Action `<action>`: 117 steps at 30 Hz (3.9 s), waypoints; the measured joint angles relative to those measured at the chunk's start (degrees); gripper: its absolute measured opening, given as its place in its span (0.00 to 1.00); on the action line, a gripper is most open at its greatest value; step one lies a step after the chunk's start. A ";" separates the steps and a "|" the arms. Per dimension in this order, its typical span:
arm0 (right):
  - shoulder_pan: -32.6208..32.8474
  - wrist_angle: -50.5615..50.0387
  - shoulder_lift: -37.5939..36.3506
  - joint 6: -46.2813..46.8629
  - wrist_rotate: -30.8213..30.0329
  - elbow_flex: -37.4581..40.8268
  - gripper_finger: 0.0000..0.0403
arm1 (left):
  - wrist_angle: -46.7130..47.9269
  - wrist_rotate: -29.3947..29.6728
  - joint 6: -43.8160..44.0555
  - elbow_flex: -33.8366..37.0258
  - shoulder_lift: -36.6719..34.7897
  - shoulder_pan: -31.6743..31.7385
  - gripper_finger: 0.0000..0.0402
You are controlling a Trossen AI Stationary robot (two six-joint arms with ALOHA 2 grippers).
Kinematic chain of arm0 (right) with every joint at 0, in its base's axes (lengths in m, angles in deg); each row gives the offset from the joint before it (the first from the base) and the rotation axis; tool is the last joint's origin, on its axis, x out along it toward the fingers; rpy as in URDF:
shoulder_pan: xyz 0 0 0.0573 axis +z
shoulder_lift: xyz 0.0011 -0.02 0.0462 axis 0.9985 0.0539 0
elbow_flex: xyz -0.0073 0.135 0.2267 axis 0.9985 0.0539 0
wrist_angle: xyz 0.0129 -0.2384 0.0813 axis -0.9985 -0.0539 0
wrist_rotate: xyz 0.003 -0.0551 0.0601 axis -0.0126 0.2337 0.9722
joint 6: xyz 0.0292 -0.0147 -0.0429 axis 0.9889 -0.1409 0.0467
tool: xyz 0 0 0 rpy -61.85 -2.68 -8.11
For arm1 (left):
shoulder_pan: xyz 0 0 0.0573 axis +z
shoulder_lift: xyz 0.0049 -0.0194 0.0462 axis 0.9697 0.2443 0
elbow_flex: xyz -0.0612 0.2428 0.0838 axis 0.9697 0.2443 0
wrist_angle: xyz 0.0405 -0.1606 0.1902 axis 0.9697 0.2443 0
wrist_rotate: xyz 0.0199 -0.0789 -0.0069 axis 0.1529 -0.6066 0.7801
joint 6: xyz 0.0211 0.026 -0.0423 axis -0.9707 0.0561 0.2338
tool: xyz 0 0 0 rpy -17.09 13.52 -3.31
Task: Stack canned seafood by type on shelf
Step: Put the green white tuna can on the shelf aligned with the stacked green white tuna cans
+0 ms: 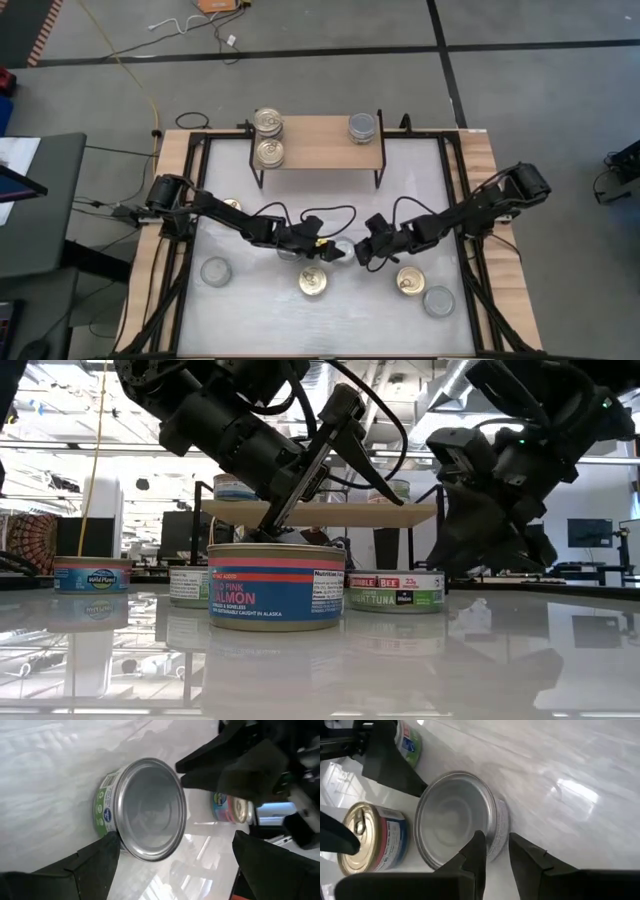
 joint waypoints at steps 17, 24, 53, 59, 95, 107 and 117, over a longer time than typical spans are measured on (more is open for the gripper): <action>0.96 8.55 6.29 4.60 -0.31 -0.07 0.45 | 0.45 -0.09 -0.53 0.02 0.07 0.01 0.92; 0.90 8.89 6.43 4.59 0.11 -0.04 0.39 | 0.51 -1.12 -0.13 0.03 0.07 -0.06 0.92; 0.83 7.56 6.43 4.42 0.00 -0.11 0.10 | 9.06 -3.60 9.00 -0.01 0.09 -1.16 0.92; 0.85 7.39 6.41 3.98 0.00 -0.11 0.08 | 8.13 -3.63 10.60 -0.01 0.07 -1.91 0.92; 0.97 7.19 6.47 2.96 0.53 0.13 0.06 | 3.36 -2.32 15.56 -2.90 5.39 -2.56 0.92; 2.42 -3.63 -1.90 1.04 -0.14 0.04 0.06 | 16.16 3.19 -4.08 -2.60 -2.03 0.97 0.92; 2.95 -10.23 -6.14 -0.70 0.24 0.00 0.06 | 20.37 3.39 -22.43 -10.81 -1.47 -0.69 0.92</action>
